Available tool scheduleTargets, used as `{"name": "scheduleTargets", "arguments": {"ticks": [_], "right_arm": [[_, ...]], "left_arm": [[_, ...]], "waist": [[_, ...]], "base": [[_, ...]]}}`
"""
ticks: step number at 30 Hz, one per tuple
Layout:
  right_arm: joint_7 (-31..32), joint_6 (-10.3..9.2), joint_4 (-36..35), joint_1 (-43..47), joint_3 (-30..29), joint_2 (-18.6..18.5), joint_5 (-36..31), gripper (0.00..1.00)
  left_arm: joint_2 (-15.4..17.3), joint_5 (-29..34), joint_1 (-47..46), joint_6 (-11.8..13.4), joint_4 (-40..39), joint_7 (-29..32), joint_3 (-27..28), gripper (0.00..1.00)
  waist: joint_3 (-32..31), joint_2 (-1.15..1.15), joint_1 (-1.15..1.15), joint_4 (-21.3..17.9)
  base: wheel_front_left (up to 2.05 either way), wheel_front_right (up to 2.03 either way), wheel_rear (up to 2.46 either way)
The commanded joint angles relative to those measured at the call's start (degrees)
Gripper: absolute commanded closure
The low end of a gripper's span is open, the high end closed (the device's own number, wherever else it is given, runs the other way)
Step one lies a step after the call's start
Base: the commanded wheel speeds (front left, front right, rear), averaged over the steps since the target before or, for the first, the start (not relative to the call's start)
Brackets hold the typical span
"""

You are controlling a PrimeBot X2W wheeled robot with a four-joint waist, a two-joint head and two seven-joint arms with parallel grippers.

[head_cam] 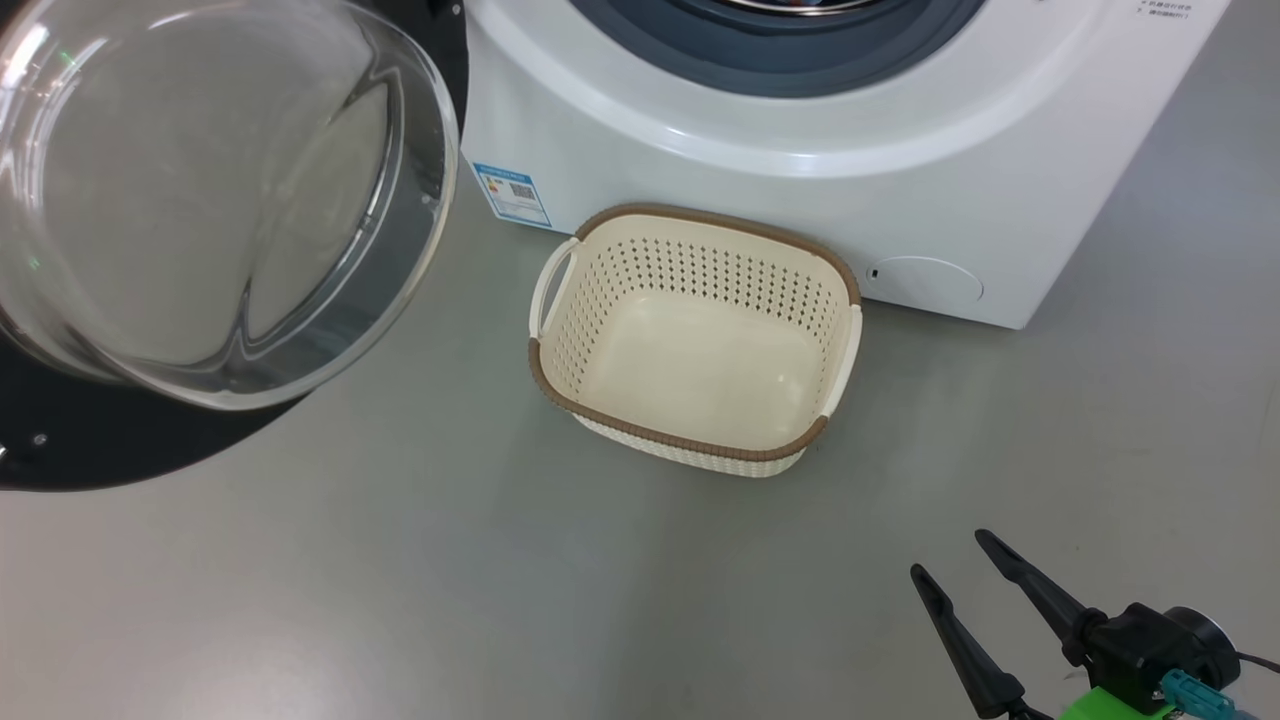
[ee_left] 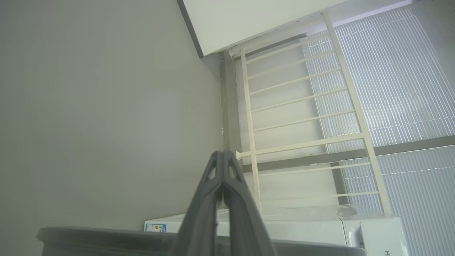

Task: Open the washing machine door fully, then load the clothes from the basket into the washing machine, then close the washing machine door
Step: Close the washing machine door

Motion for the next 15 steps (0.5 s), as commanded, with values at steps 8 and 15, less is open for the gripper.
{"name": "scheduleTargets", "arguments": {"ticks": [8,15], "right_arm": [[-0.27,0.09,-1.23,-1.76,1.62,-1.96,1.12,0.00],[-0.27,0.09,-1.25,-1.86,1.46,-2.40,1.10,0.00]], "left_arm": [[1.87,-2.08,-0.08,2.15,-3.61,5.16,-0.05,1.00],[1.60,-2.24,1.47,2.90,-4.66,7.68,-0.62,1.00]], "waist": [[2.10,0.00,0.00,-0.60],[2.72,0.00,0.00,-0.40]], "base": [[0.00,0.00,0.00],[0.00,0.00,0.00]]}}
